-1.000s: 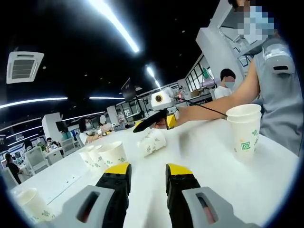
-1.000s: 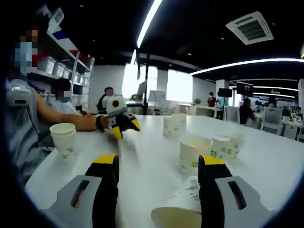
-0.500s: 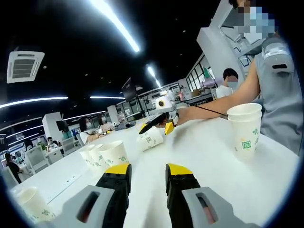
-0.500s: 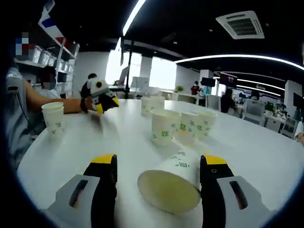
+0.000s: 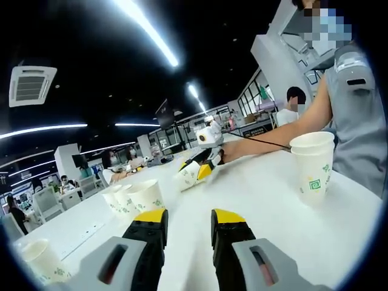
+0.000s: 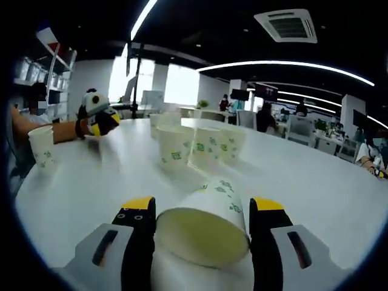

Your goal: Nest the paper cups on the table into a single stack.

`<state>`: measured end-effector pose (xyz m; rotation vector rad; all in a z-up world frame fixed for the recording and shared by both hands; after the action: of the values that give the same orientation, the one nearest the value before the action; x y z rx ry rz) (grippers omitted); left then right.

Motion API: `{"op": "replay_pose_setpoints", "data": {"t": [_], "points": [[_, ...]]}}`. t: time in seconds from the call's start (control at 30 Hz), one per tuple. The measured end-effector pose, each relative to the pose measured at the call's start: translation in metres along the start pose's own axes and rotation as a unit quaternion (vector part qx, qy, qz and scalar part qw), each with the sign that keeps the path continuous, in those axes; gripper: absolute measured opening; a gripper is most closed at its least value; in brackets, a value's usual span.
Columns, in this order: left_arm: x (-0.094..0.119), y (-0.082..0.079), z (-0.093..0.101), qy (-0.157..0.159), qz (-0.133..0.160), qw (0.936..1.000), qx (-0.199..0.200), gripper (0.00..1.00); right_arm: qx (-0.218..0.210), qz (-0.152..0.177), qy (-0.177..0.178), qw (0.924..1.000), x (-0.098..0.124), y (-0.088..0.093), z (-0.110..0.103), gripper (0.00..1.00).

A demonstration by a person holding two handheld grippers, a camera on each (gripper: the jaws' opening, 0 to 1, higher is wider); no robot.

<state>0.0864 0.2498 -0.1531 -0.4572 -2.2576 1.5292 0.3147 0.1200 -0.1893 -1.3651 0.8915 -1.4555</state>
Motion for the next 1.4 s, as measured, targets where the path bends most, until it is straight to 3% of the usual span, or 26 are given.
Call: {"op": "replay_pose_setpoints", "data": {"t": [0.2, 0.5, 1.0, 1.03, 1.23, 1.4], "points": [[0.001, 0.0, -0.001, -0.001, 0.002, 1.0, 0.001, 0.3, -0.004, 0.001, 0.004, 1.0, 0.002, 0.002, 0.004, 0.62], [0.0, 0.0, -0.002, -0.001, 0.001, 1.0, 0.002, 0.3, -0.009, 0.021, -0.007, 0.9997, 0.002, -0.012, 0.0, 0.59], [-0.003, -0.006, 0.012, -0.003, 0.0, 1.0, 0.0, 0.3, 0.002, 0.088, -0.085, 0.9925, -0.009, -0.07, -0.072, 0.59], [-0.004, -0.007, 0.014, -0.004, 0.0, 1.0, -0.001, 0.3, 0.003, 0.09, -0.089, 0.9919, -0.01, -0.072, -0.07, 0.59], [0.001, -0.008, 0.002, -0.018, 0.005, 0.9998, -0.003, 0.3, 0.008, 0.101, -0.114, 0.9883, -0.018, -0.086, -0.091, 0.59], [0.009, -0.016, -0.013, -0.06, 0.02, 0.998, -0.004, 0.32, 0.014, 0.105, -0.136, 0.985, -0.031, -0.097, -0.113, 0.59]]}}
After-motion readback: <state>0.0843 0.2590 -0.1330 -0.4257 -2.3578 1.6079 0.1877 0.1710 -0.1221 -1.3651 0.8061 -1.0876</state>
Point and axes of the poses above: the point that each gripper's makers call its tool centre point, and the gripper's own axes: x roughly backward along the fingers, z roughly to its right, y roughly out of its underside, the point moved 1 cm from there along x, roughly backward along the fingers, and after that the axes turned 3 degrees about -z, right-handed, at the moved point
